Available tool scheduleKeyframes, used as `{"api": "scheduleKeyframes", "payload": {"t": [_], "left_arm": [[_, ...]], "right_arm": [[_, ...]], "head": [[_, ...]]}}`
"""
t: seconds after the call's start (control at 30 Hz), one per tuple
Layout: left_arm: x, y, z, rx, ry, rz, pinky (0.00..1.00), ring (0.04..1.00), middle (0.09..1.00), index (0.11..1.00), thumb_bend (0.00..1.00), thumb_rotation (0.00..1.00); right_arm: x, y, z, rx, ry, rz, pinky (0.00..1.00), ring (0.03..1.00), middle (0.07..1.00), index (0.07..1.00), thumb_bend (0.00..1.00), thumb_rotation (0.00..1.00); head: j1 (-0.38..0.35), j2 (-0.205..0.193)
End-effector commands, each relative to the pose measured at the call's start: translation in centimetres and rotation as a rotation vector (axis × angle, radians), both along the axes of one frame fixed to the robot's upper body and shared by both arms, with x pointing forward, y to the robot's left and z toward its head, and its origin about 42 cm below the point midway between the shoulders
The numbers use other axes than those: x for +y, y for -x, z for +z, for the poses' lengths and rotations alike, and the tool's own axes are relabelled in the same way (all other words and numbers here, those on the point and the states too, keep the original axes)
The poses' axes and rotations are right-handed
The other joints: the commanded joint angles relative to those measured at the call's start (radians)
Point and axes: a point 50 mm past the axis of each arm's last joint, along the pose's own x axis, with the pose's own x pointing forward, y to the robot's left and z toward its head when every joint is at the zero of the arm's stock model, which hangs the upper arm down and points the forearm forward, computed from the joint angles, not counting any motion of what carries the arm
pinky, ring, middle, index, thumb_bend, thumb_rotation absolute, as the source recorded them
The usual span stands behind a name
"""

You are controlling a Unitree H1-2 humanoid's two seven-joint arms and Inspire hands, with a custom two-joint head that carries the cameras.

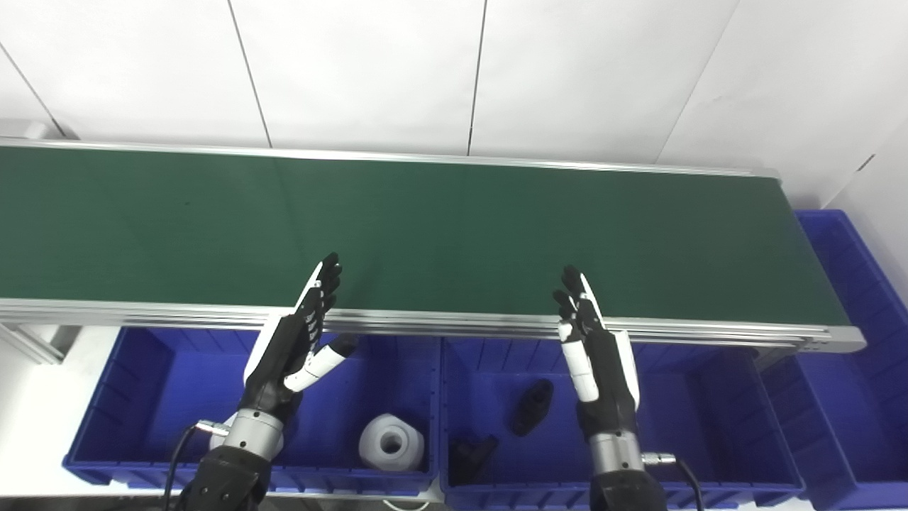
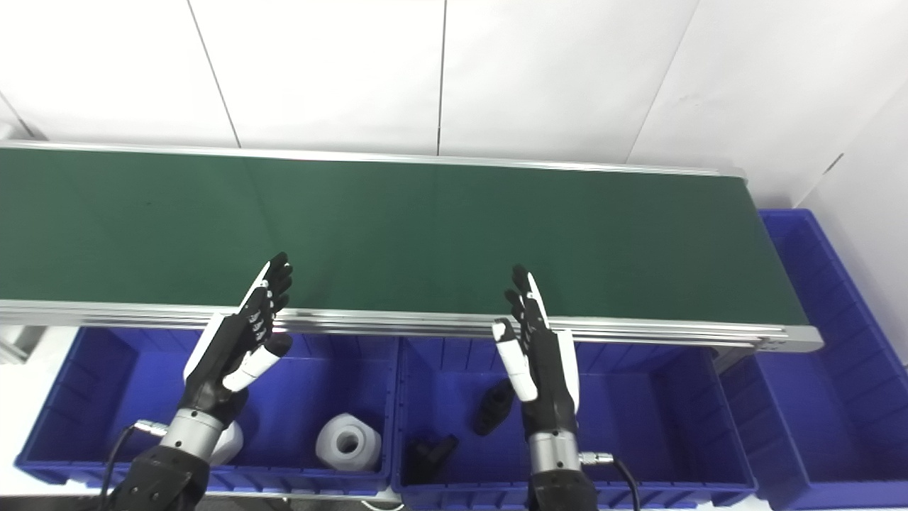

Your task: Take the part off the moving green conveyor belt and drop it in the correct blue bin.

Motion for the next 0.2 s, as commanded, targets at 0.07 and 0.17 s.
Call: {"api": "scheduleKeyframes", "payload": {"t": [0.07,0.17], "left_arm": [[-0.56,0.05,1.43,-0.097,-0.039,0.01,1.0,1.0,1.0,1.0,0.89,0.76],[-0.95,0.25,1.47,-0.11,-0.055,0.026,1.0,1.0,1.0,1.0,0.89,0.77]], "right_arm": [[-0.73,0.01,1.09,-0.048,0.001,0.004,0.97,0.939,0.967,0.968,0.84,0.95],[-1.28,0.2,0.86,-0.04,-0.005,0.007,0.96,0.938,0.963,0.962,0.85,0.95]], "head": [[0.026,-0.009],[0.054,-0.018]]}}
